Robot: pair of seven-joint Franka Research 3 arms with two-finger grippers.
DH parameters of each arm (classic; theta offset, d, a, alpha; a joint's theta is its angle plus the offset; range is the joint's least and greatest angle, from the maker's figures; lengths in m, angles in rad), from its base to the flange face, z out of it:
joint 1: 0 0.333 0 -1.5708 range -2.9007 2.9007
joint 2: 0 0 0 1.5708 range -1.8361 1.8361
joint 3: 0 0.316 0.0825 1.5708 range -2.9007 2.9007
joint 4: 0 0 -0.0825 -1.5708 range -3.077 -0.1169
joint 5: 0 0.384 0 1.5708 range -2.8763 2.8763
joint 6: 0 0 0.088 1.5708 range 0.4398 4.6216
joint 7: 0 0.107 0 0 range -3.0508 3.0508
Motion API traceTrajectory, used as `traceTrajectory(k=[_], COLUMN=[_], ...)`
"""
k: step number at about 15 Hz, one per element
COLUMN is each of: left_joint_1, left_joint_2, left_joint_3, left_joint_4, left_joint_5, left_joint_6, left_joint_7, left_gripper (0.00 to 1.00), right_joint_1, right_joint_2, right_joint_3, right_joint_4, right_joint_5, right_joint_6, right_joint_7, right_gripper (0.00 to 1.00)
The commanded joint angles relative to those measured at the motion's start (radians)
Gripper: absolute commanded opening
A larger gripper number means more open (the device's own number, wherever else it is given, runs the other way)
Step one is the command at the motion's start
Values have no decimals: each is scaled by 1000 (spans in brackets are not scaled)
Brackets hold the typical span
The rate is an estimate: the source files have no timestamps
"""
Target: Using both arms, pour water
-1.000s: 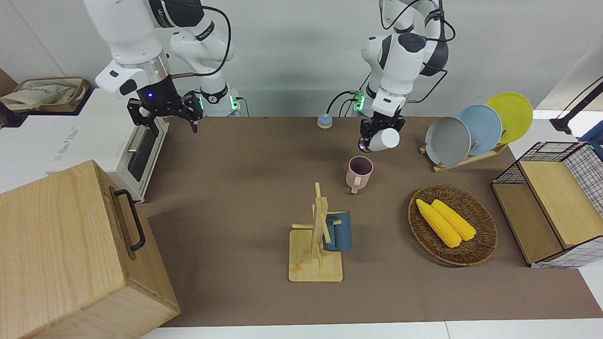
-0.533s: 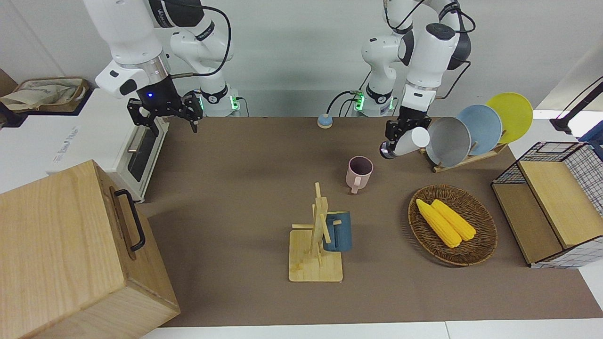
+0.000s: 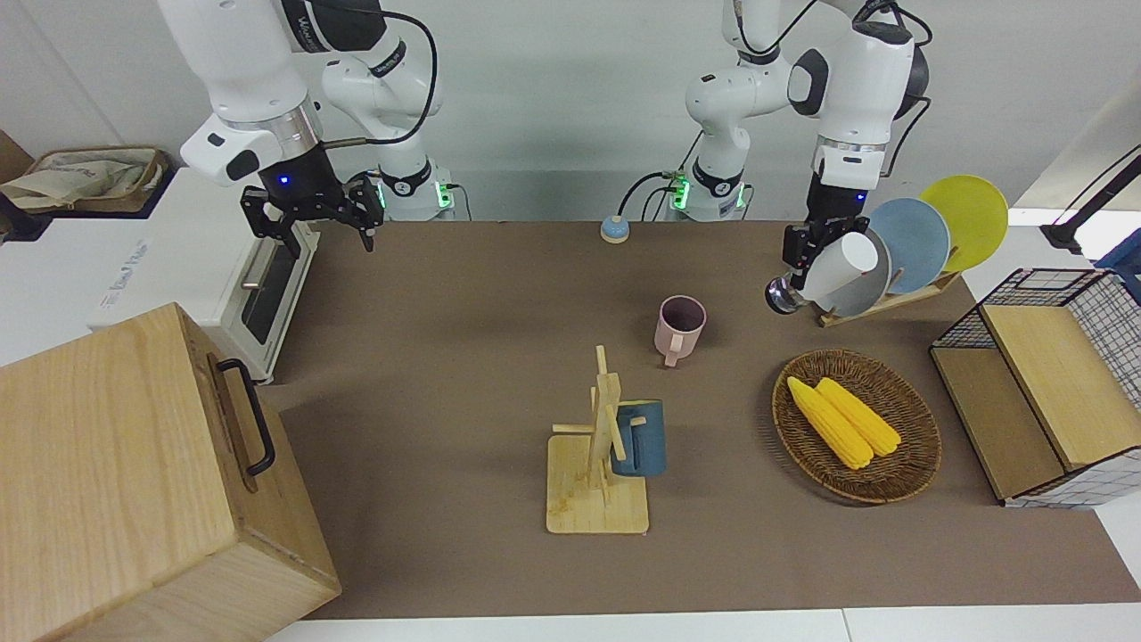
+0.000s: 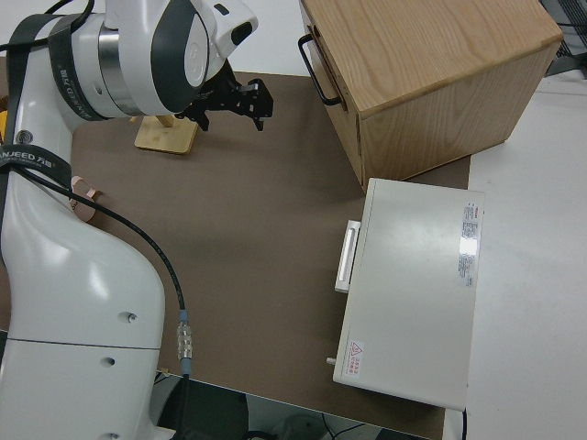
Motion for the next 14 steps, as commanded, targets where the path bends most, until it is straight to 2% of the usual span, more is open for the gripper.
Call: traceTrajectory(k=[1,10,12,14], left_joint_1=[18,49,91,125], left_joint_2=[17,78,98,143], left_joint_3=[-5,12,10,27], left_joint_4=[43,152,196,259], left_joint_5=[14,37,101,103], left_joint_6=[17,21,20,20], left_joint_7=[5,60,88,173], left_gripper=[0,0,0,0], right_joint_1=[-19,-19,-19,-19], right_joint_2=[-7,-7,-7,-7], right_joint_3=[9,9,9,9], right_joint_4=[-5,-5,-5,-5], right_joint_5=[22,22,22,22], right_joint_6=[9,9,9,9], right_joint_7=[-21,-21,-21,-21], right_gripper=[992,992,992,992])
